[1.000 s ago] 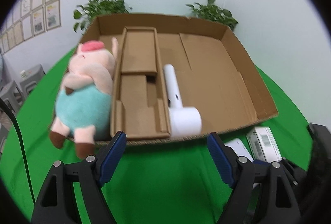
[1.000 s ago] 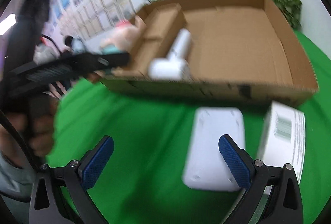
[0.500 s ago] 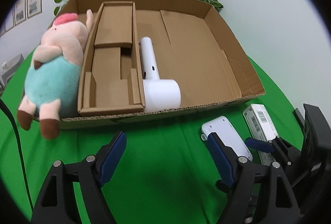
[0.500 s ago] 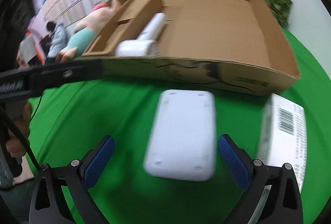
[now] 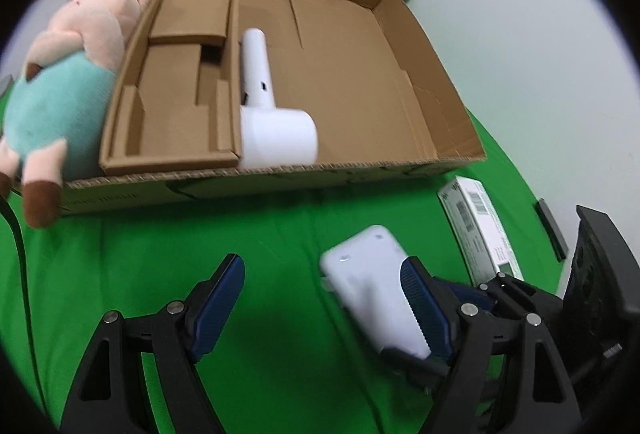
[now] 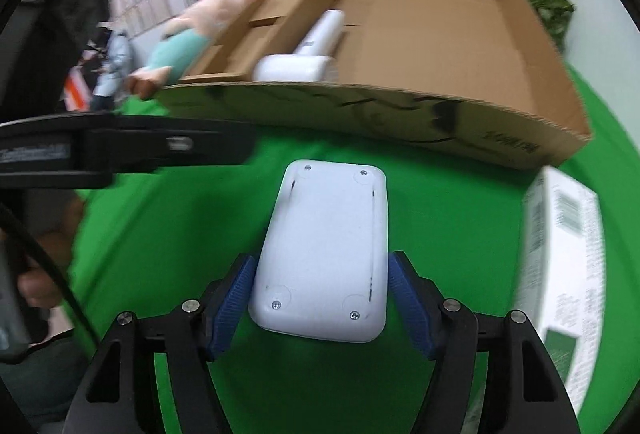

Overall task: Organize objects
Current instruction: 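Close the right tool on the white rectangular device, then carry the white device into the box beside the hair dryer with the right tool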

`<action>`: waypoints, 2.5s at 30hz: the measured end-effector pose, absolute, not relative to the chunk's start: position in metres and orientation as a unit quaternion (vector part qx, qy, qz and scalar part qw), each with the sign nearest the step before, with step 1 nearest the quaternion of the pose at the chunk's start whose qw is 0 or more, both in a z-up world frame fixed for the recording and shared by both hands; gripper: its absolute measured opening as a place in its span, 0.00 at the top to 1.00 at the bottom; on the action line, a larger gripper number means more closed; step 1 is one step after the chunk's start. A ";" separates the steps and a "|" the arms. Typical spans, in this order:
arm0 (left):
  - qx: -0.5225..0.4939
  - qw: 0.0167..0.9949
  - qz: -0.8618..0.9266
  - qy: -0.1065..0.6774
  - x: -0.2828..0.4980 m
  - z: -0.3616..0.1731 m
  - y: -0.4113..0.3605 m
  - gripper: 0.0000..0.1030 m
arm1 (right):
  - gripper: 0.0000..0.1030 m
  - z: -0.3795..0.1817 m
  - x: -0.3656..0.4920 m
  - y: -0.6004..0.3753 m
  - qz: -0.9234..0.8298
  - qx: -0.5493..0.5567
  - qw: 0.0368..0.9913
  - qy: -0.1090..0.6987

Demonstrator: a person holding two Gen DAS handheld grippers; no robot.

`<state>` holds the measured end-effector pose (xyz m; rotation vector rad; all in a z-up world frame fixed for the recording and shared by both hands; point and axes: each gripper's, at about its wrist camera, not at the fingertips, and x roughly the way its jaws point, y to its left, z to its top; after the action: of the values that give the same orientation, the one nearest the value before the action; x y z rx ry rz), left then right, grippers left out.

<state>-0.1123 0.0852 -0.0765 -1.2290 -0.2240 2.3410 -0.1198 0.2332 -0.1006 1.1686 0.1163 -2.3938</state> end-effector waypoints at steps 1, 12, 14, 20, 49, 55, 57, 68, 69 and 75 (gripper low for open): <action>-0.453 0.246 0.853 -0.086 -0.112 -0.078 0.085 0.22 | 0.31 -0.100 -0.118 0.232 -0.873 0.422 0.239 0.043; -0.494 0.310 0.796 -0.162 -0.111 -0.103 0.093 0.22 | 0.01 -0.105 -0.102 0.228 -0.875 0.410 0.251 0.054; -0.497 0.313 0.792 -0.165 -0.111 -0.106 0.095 0.23 | 0.12 -0.107 -0.100 0.226 -0.873 0.412 0.255 0.057; -0.501 0.322 0.783 -0.179 -0.110 -0.112 0.097 0.24 | 0.34 -0.113 -0.104 0.234 -0.867 0.435 0.241 0.031; -0.431 0.310 0.837 -0.128 -0.092 -0.040 0.097 0.73 | 0.35 -0.066 -0.082 0.239 -0.896 0.365 0.252 -0.022; -0.383 0.329 0.858 -0.092 -0.100 0.006 0.111 0.76 | 0.36 -0.031 -0.096 0.249 -0.915 0.322 0.241 -0.029; -0.372 0.331 0.862 -0.090 -0.107 0.019 0.112 0.76 | 0.36 -0.020 -0.104 0.250 -0.920 0.307 0.243 -0.033; -0.334 0.335 0.877 -0.080 -0.145 0.075 0.116 0.76 | 0.36 0.028 -0.149 0.253 -0.932 0.260 0.250 -0.049; -0.331 0.337 0.878 -0.080 -0.149 0.081 0.116 0.76 | 0.36 0.033 -0.153 0.253 -0.933 0.254 0.249 -0.049; -0.313 0.338 0.885 -0.071 -0.173 0.110 0.114 0.76 | 0.36 0.063 -0.182 0.251 -0.938 0.237 0.250 -0.048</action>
<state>-0.1732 0.1141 0.1102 -0.8144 -0.1862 2.3059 -0.1818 0.2505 0.0631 0.6447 -0.1295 -2.5538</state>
